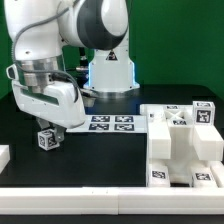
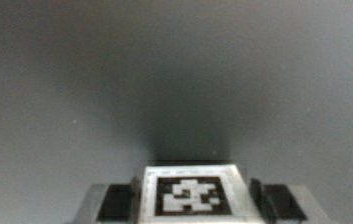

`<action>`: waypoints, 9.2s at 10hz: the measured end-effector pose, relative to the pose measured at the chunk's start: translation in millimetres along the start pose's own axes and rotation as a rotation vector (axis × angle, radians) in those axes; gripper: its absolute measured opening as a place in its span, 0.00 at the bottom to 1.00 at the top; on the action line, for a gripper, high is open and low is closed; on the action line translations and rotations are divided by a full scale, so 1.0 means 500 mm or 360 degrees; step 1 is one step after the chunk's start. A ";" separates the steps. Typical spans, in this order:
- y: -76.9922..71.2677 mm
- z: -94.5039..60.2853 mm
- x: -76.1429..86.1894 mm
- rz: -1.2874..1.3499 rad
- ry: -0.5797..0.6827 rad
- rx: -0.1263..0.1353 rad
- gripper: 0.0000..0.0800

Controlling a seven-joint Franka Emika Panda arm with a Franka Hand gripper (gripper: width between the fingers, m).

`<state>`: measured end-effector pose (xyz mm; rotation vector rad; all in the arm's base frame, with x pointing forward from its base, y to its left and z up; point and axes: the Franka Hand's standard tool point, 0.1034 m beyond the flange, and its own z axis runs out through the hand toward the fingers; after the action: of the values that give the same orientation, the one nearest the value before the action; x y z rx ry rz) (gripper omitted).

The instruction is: Assemble chair

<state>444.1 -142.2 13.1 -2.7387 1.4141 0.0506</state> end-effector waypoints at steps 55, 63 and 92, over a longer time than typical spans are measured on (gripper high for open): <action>-0.024 0.007 -0.053 -0.0864 -0.1571 -0.0474 0.81; -0.014 0.020 -0.047 -0.0836 -0.1537 -0.0477 0.35; -0.441 -0.248 -0.167 -0.1110 0.0624 0.0361 0.36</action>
Offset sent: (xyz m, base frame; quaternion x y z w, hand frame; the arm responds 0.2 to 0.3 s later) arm -0.0399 0.0221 -0.0020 0.0157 -0.0095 0.3544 0.9349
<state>575.6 44.9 149.6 -2.9589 0.3851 -0.6563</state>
